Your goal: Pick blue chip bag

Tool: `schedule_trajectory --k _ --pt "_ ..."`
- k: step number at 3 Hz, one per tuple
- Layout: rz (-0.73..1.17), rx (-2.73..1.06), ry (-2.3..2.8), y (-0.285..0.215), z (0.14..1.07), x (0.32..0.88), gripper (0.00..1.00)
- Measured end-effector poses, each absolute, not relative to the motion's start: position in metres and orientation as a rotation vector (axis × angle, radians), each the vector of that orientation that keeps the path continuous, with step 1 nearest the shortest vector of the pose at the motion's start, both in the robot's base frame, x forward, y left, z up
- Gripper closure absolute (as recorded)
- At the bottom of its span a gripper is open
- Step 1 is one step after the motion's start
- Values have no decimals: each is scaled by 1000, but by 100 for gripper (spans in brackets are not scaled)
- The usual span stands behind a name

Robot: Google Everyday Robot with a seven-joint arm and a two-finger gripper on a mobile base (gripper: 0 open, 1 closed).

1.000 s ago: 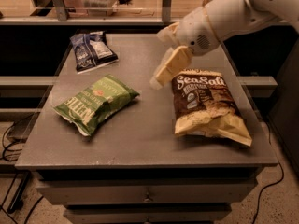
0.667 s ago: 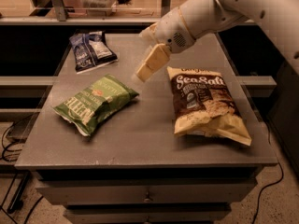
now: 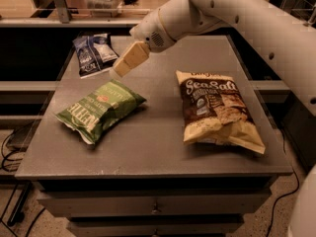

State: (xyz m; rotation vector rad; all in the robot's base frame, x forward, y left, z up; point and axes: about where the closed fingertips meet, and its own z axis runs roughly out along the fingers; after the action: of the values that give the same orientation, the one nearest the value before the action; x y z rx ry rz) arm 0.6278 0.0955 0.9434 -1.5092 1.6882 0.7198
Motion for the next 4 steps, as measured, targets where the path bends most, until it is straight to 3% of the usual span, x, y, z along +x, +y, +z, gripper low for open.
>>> schedule_trajectory --k 2,4 --pt "674 -1487 1739 91 922 641 0" --pt "578 -1386 1771 99 905 687 0"
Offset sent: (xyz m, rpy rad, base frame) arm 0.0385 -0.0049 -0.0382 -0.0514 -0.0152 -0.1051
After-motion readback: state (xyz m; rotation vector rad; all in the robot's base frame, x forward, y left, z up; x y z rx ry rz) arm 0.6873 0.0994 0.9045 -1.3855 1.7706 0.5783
